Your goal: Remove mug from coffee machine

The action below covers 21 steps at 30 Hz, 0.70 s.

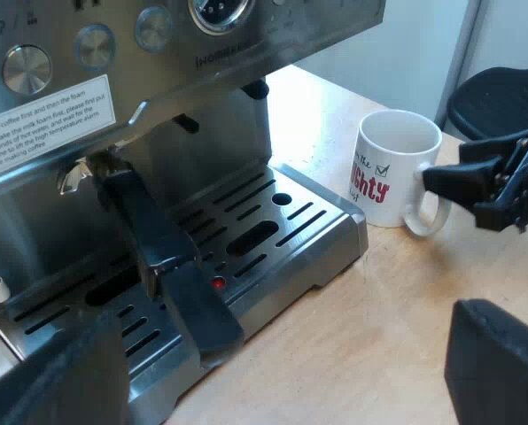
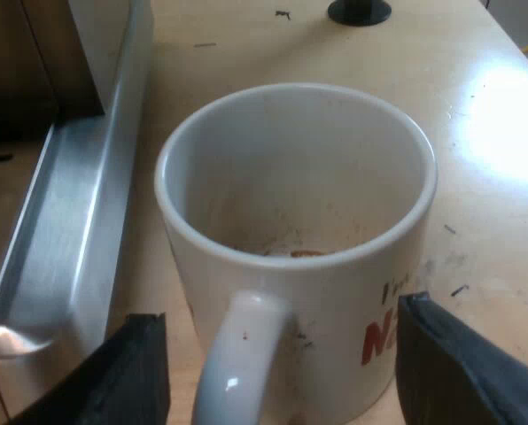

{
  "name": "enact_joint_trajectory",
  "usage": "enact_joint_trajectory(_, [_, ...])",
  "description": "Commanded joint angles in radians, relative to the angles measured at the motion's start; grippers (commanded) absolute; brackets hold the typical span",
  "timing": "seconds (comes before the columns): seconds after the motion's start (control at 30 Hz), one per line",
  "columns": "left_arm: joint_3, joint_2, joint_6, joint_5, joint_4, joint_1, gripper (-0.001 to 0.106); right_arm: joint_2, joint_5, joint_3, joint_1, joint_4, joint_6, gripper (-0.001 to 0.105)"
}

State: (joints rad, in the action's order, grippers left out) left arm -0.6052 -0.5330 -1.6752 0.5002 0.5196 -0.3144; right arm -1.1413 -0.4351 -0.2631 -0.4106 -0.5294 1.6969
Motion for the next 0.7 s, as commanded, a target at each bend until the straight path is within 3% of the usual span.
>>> enact_joint_trajectory(0.03, [-0.005,0.0,-0.011,0.009,-0.016,-0.005,0.087,0.073,0.007,-0.006,-0.003,0.073,0.005,0.058])
enact_joint_trajectory(0.37, [-0.005,0.0,-0.011,0.007,-0.016,-0.005,0.087,0.38,0.104,-0.025,-0.003,0.415,0.005,0.058])
enact_joint_trajectory(0.5, [-0.005,0.0,-0.011,0.007,-0.016,-0.005,0.087,0.472,0.11,-0.111,-0.003,0.692,0.005,0.058])
enact_joint_trajectory(0.7, [-0.005,0.0,-0.011,0.006,-0.016,-0.005,0.087,0.516,0.183,-0.239,-0.003,0.95,0.005,0.058])
